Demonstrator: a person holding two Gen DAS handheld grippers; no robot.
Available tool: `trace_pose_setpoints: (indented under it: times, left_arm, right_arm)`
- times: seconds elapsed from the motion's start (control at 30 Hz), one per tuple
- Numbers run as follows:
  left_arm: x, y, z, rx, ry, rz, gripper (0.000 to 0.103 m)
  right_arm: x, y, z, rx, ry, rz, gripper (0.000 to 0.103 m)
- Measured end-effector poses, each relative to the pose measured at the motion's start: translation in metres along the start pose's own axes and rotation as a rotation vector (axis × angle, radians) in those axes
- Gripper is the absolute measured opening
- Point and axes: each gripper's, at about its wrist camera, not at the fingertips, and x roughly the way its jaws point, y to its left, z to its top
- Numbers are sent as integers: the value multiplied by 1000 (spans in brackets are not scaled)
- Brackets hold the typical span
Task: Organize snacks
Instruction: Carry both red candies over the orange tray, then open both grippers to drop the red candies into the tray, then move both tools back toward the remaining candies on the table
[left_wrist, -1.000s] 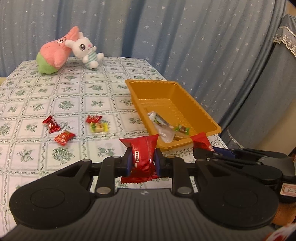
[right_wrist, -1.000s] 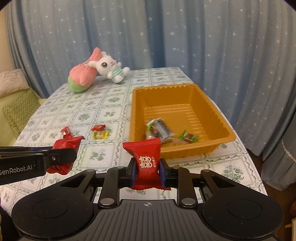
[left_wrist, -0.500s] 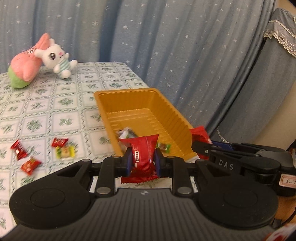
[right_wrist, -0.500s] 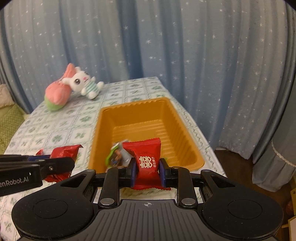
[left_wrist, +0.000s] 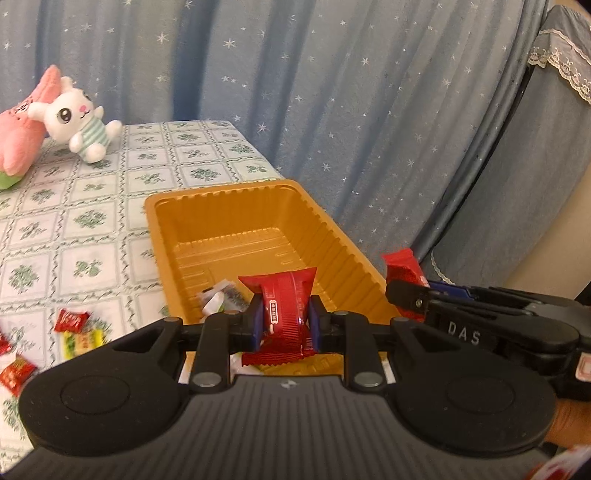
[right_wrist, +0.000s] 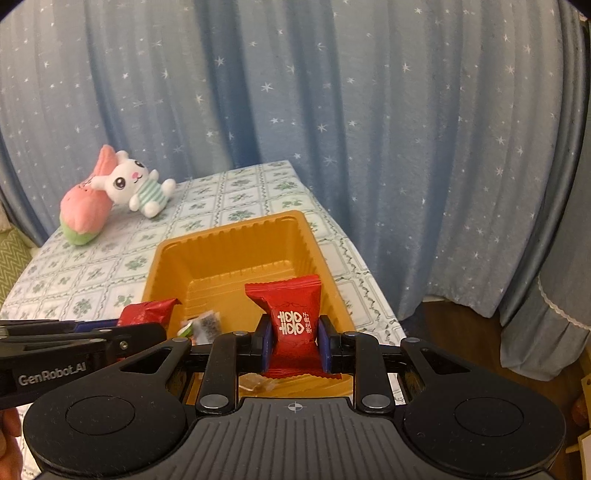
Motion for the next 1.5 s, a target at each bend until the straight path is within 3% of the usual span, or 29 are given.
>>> trace_pose_setpoints:
  times: [0.1, 0.57, 0.7, 0.8, 0.83, 0.87, 0.93, 1.27, 1.5]
  left_arm:
    - [8, -2, 3, 13, 8, 13, 29]
    - [-30, 31, -16, -66, -14, 77, 30]
    - [-42, 40, -21, -87, -24, 93, 30]
    - [-50, 45, -25, -89, -26, 108, 33]
    - [-53, 47, -26, -89, -27, 115, 35]
    - [-56, 49, -28, -90, -28, 123, 36]
    - [-62, 53, -31, -92, -29, 133, 38]
    - [-100, 66, -58, -96, -28, 182, 54]
    - [-135, 79, -75, -119, -33, 208, 62]
  right_arm:
    - [3, -3, -1, 2, 5, -1, 25]
    - [9, 4, 2, 17, 11, 41, 26]
    - [17, 12, 7, 24, 14, 80, 26]
    - [26, 16, 10, 36, 10, 155, 26]
    - [28, 19, 11, 26, 15, 157, 36]
    - [28, 21, 11, 18, 12, 152, 57]
    - [22, 23, 9, 20, -5, 156, 68]
    - [-27, 38, -18, 64, 37, 111, 69]
    - [-57, 68, -46, 27, 71, 104, 69]
